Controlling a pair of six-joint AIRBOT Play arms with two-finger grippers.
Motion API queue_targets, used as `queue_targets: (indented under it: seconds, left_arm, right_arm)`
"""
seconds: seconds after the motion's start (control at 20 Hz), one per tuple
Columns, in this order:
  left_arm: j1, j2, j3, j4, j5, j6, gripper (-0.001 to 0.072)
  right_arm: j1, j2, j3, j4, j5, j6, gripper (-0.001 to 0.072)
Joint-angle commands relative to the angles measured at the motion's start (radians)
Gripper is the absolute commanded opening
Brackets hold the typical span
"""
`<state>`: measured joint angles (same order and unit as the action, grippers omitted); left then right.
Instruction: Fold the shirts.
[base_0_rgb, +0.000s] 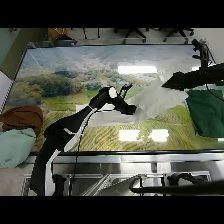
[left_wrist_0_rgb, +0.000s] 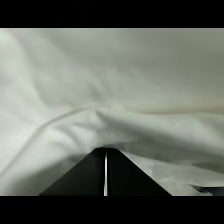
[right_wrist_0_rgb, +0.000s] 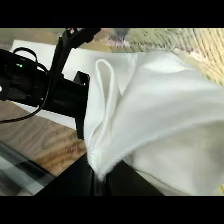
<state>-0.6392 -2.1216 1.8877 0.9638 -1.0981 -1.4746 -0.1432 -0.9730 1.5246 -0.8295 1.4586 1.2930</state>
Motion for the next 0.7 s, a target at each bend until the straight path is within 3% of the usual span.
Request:
queue_targets:
  seconds: [0.0, 0.25, 0.5, 0.65]
  left_arm:
    - [-0.001, 0.002, -0.024, 0.001, 0.043, -0.001, 0.0018]
    - [0.063, 0.122, -0.024, -0.023, -0.076, 0.039, 0.0018]
    - [0.290, 0.459, -0.024, -0.023, -0.263, 0.064, 0.0018]
    - [0.437, 0.663, -0.024, -0.023, -0.304, 0.063, 0.0018]
  right_arm:
    - [0.002, 0.001, 0.033, 0.055, 0.010, 0.025, 0.0022]
    - [0.002, -0.028, 0.033, 0.057, 0.016, 0.026, 0.0021]
    - [0.046, -0.053, 0.032, 0.089, -0.007, 0.029, 0.0022]
    - [0.181, -0.080, 0.019, 0.101, -0.142, 0.033, 0.0022]
